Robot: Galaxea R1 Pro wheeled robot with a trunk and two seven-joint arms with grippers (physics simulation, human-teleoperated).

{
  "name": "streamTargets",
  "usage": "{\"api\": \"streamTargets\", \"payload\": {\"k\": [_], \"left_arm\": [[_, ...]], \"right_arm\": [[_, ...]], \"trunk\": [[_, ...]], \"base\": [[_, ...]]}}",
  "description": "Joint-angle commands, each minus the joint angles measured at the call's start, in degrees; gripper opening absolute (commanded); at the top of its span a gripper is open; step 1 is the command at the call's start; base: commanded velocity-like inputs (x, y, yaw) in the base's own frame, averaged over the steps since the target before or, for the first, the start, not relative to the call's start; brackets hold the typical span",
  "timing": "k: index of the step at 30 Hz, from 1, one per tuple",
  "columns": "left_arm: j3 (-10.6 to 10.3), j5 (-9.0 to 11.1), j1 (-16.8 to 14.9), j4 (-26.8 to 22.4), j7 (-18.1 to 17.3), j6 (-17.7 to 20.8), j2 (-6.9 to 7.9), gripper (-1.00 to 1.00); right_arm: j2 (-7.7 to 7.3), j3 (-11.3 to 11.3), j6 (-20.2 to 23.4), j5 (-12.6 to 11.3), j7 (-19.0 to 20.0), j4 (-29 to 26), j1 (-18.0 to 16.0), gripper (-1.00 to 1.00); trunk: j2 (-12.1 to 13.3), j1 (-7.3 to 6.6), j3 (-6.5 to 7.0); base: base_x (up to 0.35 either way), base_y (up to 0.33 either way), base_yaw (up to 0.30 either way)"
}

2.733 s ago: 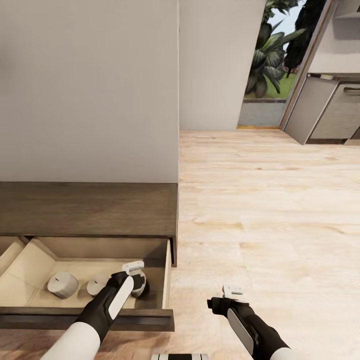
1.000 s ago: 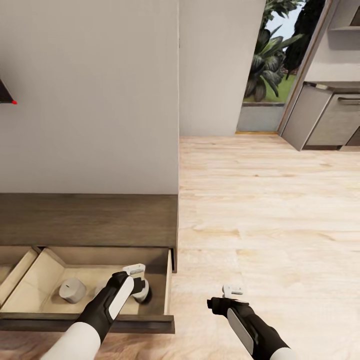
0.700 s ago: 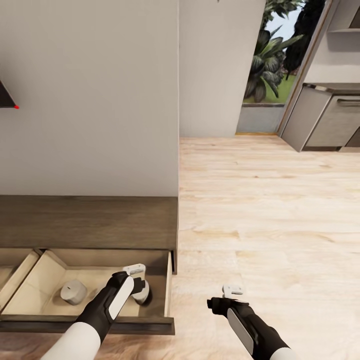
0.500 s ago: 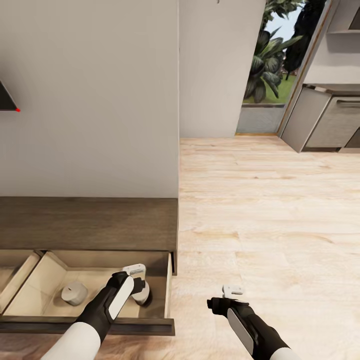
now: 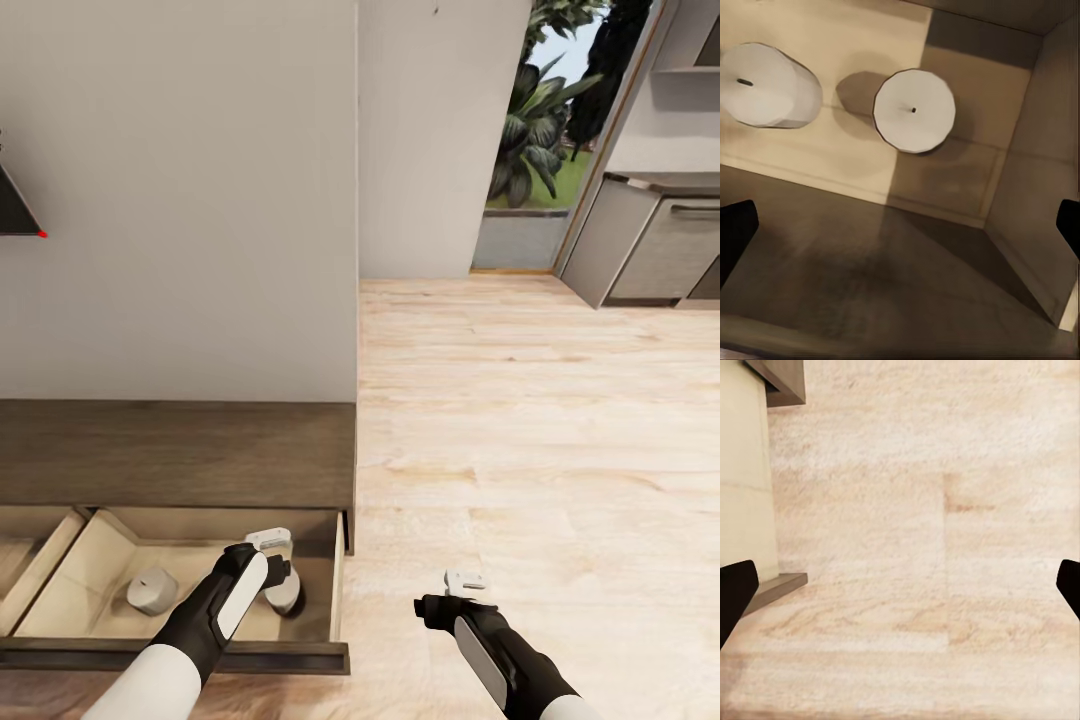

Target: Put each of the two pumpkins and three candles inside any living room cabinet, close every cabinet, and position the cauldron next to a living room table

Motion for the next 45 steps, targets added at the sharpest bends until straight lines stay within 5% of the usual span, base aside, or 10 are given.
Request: {"api": "streamTargets", "payload": {"k": [1,45], "left_arm": [[-0.2,0.6,0.0,-0.1,0.6,0.1,0.03,1.0],[-0.2,0.7,-0.1,0.1,0.6,0.1,-0.19,1.0]], "right_arm": [[-0.05,0.3,0.2,-0.6,-0.6,-0.1,0.0,1.0],[-0.09,0.3,0.1,-0.6,-0.6,-0.1,0.0,1.0]], "trunk": [[0.4,-0.23,0.14],[18.0,-9.89,8.04]], "base": [[0.0,0.0,0.0],[0.0,0.0,0.0]]}}
